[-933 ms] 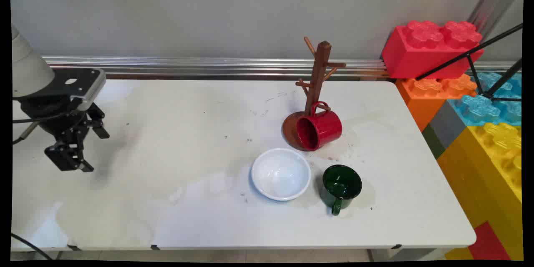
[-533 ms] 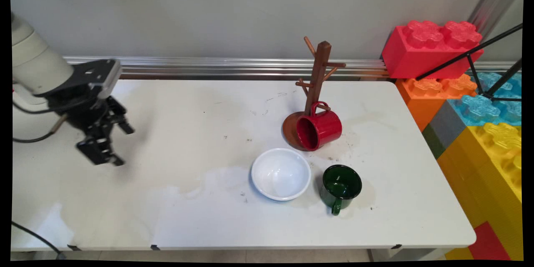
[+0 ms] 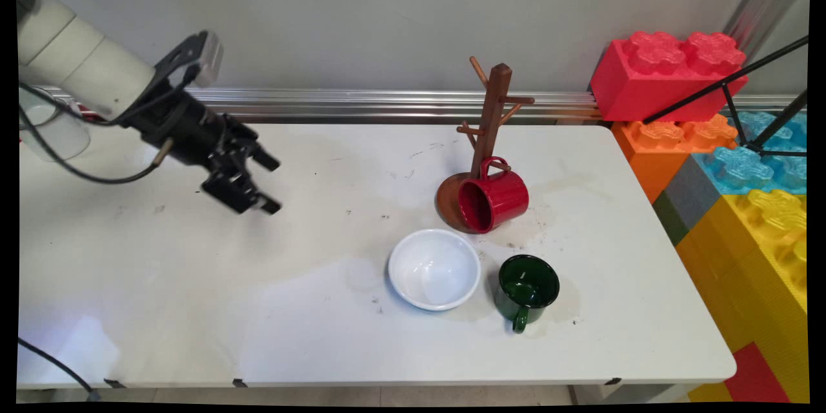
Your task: Pick up the red mug from the rack
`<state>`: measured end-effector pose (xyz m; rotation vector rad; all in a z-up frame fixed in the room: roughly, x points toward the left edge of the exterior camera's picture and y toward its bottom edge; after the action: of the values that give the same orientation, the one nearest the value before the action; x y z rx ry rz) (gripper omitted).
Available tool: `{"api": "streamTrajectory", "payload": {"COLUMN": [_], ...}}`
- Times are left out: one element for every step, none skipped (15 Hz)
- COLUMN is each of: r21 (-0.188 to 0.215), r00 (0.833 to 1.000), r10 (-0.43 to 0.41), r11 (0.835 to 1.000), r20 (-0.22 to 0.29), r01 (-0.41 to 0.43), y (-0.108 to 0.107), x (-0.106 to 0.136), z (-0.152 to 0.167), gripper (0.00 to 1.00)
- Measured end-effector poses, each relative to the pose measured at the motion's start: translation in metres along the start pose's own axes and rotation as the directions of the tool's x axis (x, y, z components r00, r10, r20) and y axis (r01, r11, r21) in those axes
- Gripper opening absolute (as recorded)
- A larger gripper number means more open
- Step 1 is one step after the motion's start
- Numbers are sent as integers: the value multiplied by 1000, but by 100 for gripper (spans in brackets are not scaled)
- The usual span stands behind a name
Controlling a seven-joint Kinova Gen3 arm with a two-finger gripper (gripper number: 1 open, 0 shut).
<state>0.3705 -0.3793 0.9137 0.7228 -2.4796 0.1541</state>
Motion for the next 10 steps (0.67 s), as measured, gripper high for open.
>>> {"api": "streamTrajectory", "payload": {"r21": [-1,-3,-8,-12,-14,-15,-12,-9,-4,0], "r00": [999,997,992,987,983,977,973,969,965,960], "r10": [-13,-31,-45,-52,-56,-56,-55,-55,-55,-60], "r11": [1000,1000,999,999,998,998,998,998,998,998], "r20": [-29,-71,-114,-150,-177,-204,-226,-242,-258,-275], "r01": [13,31,44,51,54,54,54,54,56,63], "y": [0,1,2,3,4,6,7,9,11,14], "x": [3,6,9,11,11,11,10,9,8,7], "z": [0,1,2,4,5,7,10,14,20,27], "gripper": [100,100,100,100,100,100,100,100,100,100]}}
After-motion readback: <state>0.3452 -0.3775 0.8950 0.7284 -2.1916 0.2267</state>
